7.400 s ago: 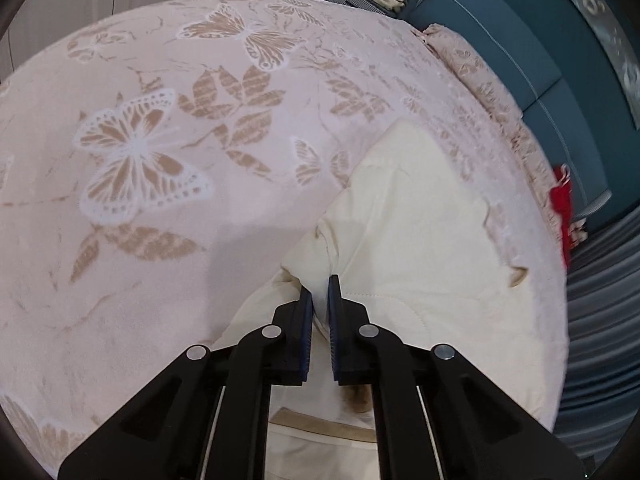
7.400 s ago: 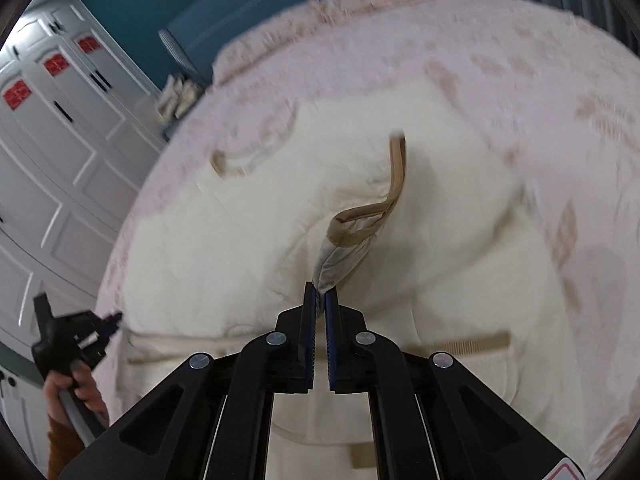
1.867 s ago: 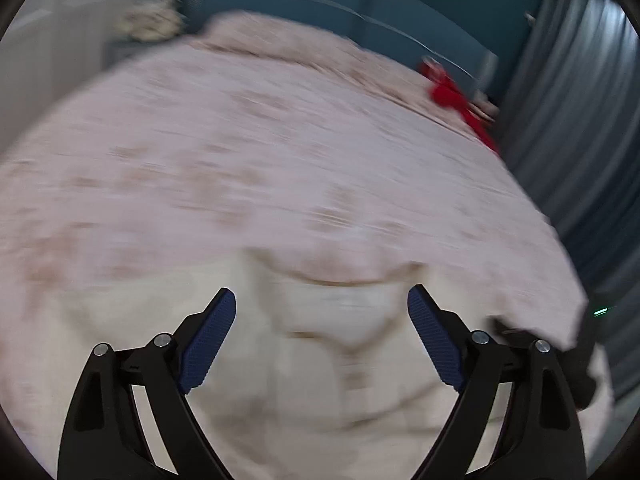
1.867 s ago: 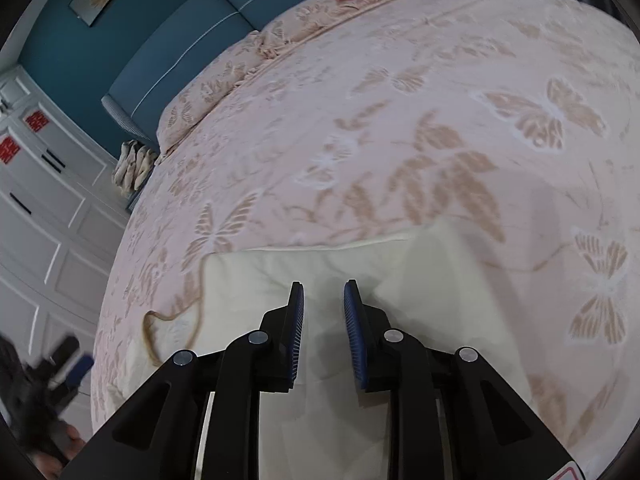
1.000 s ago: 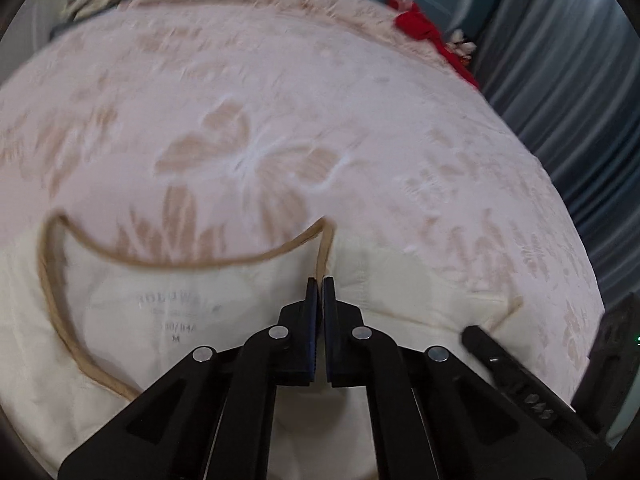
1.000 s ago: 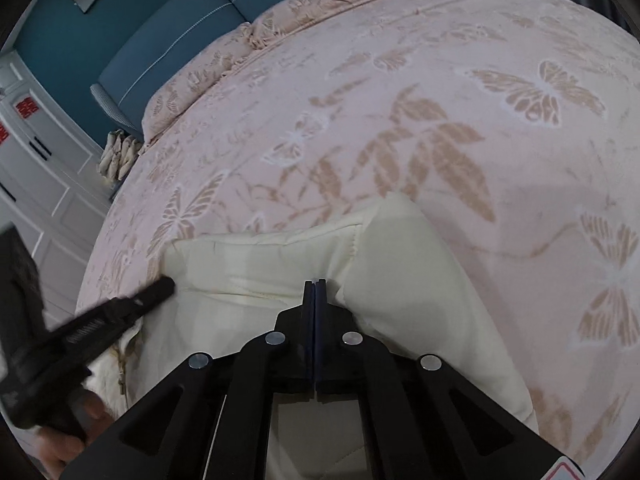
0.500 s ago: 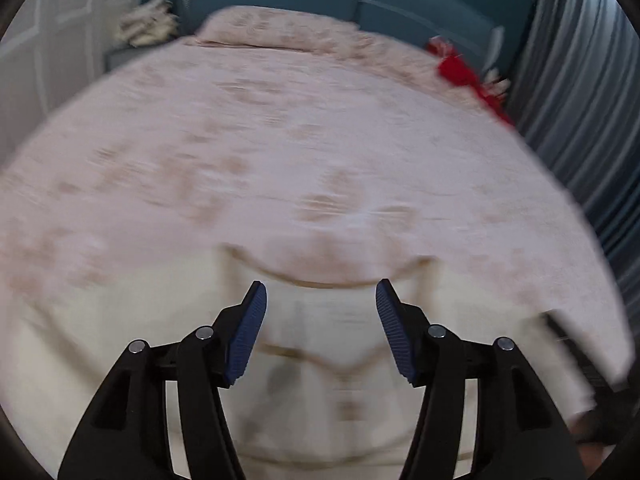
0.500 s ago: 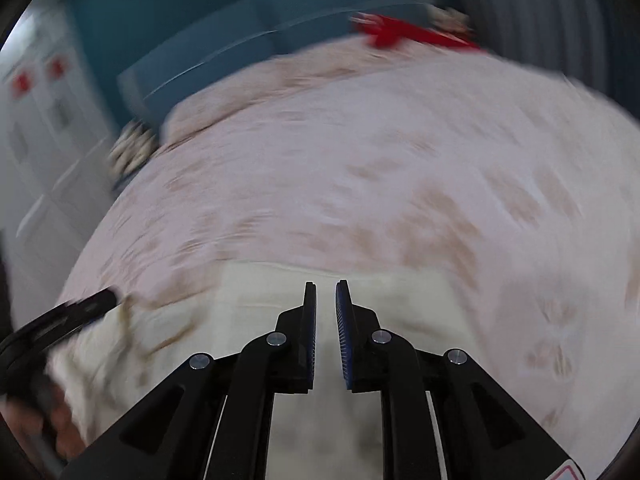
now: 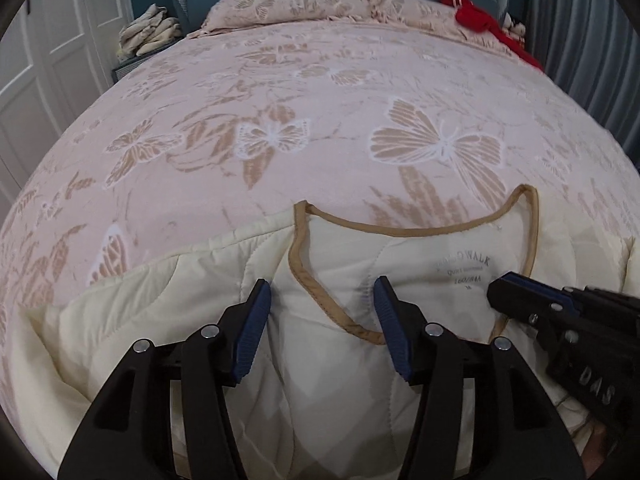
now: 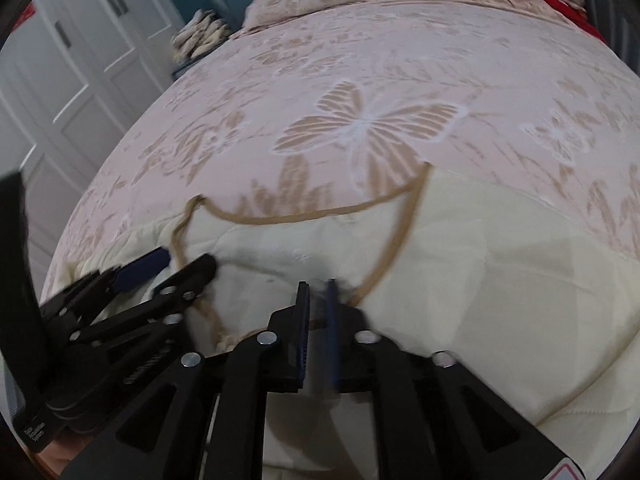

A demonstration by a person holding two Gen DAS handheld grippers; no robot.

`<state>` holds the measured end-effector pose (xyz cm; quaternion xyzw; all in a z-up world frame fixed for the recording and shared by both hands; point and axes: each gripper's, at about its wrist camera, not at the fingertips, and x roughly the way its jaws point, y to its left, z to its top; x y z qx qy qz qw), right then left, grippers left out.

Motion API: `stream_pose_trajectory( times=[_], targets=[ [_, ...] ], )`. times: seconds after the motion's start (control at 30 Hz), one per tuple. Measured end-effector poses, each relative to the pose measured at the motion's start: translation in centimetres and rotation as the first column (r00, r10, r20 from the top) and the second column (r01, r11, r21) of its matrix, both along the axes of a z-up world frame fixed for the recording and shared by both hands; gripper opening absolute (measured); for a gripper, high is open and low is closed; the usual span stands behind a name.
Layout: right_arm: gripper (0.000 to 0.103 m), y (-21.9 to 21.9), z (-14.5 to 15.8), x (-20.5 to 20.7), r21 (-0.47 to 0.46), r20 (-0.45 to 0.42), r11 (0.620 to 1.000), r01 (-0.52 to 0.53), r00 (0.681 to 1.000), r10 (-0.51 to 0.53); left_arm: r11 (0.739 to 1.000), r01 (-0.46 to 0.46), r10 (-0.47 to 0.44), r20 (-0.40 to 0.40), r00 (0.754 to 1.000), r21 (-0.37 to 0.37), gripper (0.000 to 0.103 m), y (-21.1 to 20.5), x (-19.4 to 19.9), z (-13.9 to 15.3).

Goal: Fold large clothes
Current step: 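Fold the hem toward the collar with both grippers and release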

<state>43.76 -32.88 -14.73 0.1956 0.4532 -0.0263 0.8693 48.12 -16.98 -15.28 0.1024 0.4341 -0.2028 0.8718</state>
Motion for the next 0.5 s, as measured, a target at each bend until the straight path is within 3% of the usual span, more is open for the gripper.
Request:
stream_pose_trajectory(
  times=[0.1,0.27,0.5],
  targets=[
    [0.000,-0.87,-0.64,-0.66,0.039,0.023,0.998,0.046,0.999,-0.047,1.000,-0.013,0.013,0.007,1.000,-0.022,0.052,0.18,-0.17,0.01],
    [0.000,0.02,-0.32,-0.94,-0.041,0.053,0.997,0.070,0.996,-0.068,0.999,-0.037,0.039,0.039,0.998,-0.031,0.049,0.35,-0.52,-0.22],
    [0.000,-0.08,-0.58,-1.03,-0.049,0.066,0.996,0.079,0.995,-0.076,0.997,-0.059,0.061,0.047,0.997,-0.050,0.047,0.66,-0.23,-0.53]
  ],
)
